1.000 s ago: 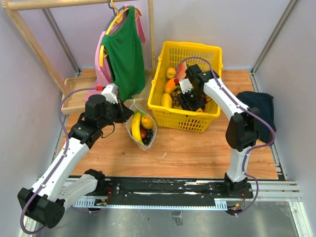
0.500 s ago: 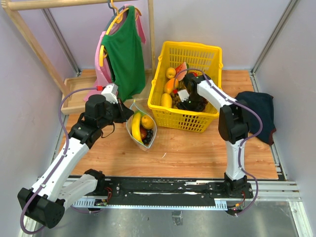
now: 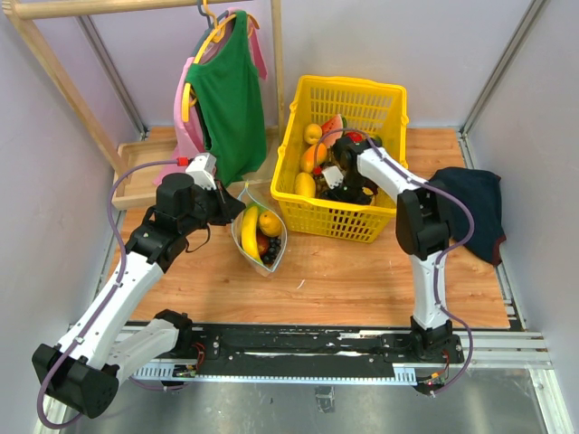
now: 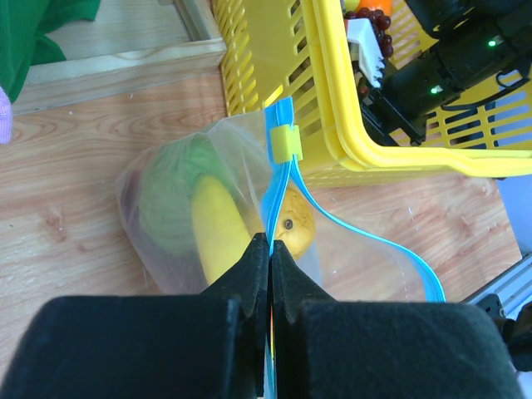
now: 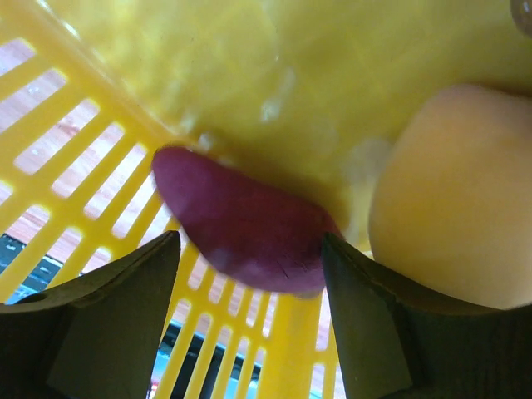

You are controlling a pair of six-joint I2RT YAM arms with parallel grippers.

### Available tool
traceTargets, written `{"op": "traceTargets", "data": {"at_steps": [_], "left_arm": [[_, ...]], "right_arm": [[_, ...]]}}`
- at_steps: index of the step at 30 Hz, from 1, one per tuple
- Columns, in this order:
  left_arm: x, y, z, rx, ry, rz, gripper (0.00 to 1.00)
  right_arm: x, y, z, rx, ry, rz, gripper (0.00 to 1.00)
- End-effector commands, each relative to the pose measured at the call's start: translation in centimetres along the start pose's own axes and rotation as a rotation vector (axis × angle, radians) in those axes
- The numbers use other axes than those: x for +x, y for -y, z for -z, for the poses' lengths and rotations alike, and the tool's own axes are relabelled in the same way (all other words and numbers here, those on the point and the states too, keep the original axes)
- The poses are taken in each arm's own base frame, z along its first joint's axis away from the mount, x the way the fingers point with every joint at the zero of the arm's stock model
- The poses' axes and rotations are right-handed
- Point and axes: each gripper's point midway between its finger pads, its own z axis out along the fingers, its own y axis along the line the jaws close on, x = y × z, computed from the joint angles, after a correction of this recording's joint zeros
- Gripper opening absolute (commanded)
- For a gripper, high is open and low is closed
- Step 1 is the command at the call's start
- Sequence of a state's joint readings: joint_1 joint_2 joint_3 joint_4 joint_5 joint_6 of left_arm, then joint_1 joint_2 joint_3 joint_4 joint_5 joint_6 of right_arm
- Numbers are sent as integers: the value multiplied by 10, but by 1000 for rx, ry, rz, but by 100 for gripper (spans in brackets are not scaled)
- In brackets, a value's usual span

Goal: Place the food in the zip-top bag and seal the zipper
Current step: Pick up the fake vegetable from the bin.

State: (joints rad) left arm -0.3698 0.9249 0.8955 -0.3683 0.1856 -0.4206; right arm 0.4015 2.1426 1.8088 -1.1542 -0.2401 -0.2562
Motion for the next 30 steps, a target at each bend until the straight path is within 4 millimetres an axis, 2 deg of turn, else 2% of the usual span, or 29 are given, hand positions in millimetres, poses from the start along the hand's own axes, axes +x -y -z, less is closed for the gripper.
{"op": "traceTargets", "data": {"at_steps": [1, 9, 14, 20, 22, 26, 30], "left_arm": [[-8, 7, -1, 34, 32, -7, 0], [-8, 8, -1, 37, 34, -9, 1], [-8, 7, -1, 35, 33, -8, 0], [-7, 6, -1, 32, 33, -7, 0], [-7, 6, -1, 32, 32, -7, 1], [-7, 7, -1, 33, 31, -6, 1], [-7, 7, -1, 33, 33, -5, 1]], "right_arm": [[13, 8, -35, -37, -104, 8, 71], [17, 12, -47, -31, -138, 8, 71], [27, 25, -42, 45, -189, 5, 78], [8, 31, -29, 65, -82, -50, 70], [8, 31, -31, 59, -86, -52, 70], [20, 33, -43, 56, -147, -52, 76], [21, 34, -51, 53, -164, -63, 80]]}}
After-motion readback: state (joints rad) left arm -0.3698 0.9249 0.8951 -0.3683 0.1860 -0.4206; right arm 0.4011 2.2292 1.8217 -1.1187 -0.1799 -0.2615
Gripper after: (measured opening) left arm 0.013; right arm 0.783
